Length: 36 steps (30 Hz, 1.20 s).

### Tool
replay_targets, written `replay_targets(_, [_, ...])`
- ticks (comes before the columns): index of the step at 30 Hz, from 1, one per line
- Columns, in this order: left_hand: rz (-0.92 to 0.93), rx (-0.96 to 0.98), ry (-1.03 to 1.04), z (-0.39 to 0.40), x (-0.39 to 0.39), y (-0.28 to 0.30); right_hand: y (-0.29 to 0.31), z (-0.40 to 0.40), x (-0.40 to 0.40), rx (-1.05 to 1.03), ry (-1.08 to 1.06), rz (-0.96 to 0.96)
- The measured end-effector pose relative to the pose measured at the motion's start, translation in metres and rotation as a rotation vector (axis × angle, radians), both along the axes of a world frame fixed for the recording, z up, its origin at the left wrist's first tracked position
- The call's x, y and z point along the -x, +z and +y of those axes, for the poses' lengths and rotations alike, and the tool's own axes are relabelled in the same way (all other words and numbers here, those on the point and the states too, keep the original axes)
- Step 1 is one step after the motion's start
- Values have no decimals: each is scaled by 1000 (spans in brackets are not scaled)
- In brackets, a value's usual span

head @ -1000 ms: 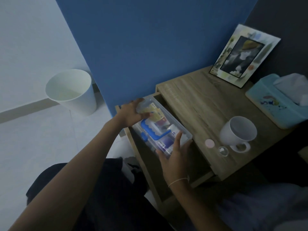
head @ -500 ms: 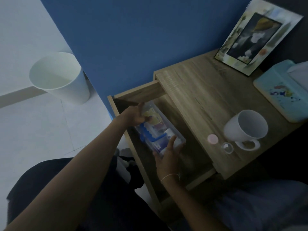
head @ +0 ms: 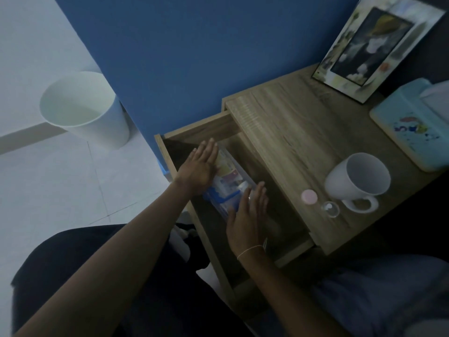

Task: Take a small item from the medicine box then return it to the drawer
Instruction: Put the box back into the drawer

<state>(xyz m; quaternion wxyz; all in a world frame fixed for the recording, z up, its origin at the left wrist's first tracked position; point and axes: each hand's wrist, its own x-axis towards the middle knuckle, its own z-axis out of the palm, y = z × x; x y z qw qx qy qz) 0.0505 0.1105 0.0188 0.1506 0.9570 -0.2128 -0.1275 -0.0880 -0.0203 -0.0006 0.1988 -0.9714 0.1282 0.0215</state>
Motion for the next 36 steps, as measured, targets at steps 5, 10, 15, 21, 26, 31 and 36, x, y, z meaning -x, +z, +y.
replay_targets(5, [-43, -70, -7, -7, 8, -8, -3, -13, -32, 192, 222, 12])
replay_targets(10, [2, -65, 31, -7, 12, -22, -14, -20, -41, 241, 266, 59])
replay_targets(15, [-18, -45, 31, -8, 12, -25, -14, -14, -37, 244, 230, 53])
replay_targets(21, [-36, -58, -18, -7, 11, -22, -15, 1, -28, 208, 161, 81])
replay_targets(26, [-7, -74, -44, -5, 9, -18, -9, 9, -26, 163, 125, 105])
replay_targets(31, [-143, -102, 6, -6, 12, -2, 16, -2, -40, 113, 206, 41])
replay_targets(36, [-289, -23, 340, 9, 9, 16, 47, -42, -113, 196, 270, -193])
